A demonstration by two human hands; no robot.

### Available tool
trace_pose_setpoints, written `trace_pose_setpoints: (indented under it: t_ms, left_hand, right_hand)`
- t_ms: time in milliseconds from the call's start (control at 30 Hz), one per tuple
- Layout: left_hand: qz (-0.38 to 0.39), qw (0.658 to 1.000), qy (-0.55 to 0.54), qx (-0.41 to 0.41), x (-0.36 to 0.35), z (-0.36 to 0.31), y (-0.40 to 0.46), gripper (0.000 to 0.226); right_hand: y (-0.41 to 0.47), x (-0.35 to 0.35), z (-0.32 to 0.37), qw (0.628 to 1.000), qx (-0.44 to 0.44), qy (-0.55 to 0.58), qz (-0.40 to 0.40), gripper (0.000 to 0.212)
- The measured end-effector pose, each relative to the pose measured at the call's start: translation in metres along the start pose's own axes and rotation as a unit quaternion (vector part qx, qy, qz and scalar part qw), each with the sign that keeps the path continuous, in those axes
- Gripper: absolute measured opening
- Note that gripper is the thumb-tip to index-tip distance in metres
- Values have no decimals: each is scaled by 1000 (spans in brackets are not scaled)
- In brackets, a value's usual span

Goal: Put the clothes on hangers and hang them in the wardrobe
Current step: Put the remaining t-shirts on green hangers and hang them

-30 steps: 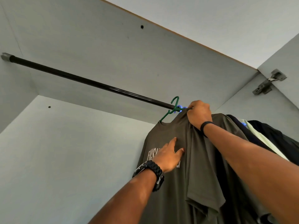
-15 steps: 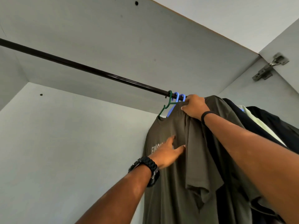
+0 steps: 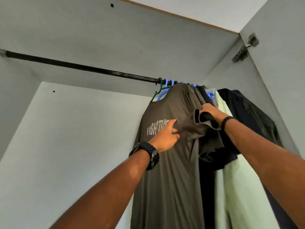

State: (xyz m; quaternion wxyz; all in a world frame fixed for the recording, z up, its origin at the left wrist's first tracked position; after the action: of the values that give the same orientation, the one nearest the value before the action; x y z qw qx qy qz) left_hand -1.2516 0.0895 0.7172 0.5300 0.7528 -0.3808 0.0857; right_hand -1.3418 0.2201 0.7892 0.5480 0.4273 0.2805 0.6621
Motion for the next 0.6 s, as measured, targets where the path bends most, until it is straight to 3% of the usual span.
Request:
trace_pose_setpoints:
  t_ms: [67, 100, 300, 600]
  left_hand:
    - [-5, 1000, 13, 23, -8, -8, -21, 58]
    - [-9, 999, 13, 40, -14, -12, -36, 57]
    - [-38, 993, 22, 108, -37, -24, -123, 49]
    - [-196, 955, 8, 223, -18, -39, -344, 41]
  right_hand:
    - [-15, 5, -15, 1000, -14, -14, 11, 11]
    - [-28, 7, -21, 999, -22, -8, 22, 16]
    - [-134, -4, -27, 975, -62, 169, 126, 9]
    - [-338, -65, 27, 892, -70, 345, 285, 7]
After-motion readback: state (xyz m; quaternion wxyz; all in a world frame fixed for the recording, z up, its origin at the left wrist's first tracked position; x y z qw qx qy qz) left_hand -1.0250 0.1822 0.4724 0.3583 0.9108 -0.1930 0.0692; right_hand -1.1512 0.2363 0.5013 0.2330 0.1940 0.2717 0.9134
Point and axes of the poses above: each hand's wrist, its own y-axis towards the middle knuckle, its own x-axis out of the back of the hand, z = x × y, the point moved 7 cm from there along y, towards the middle knuckle, and after that the axes turned 2 degrees about x, right-handed, at the moved point
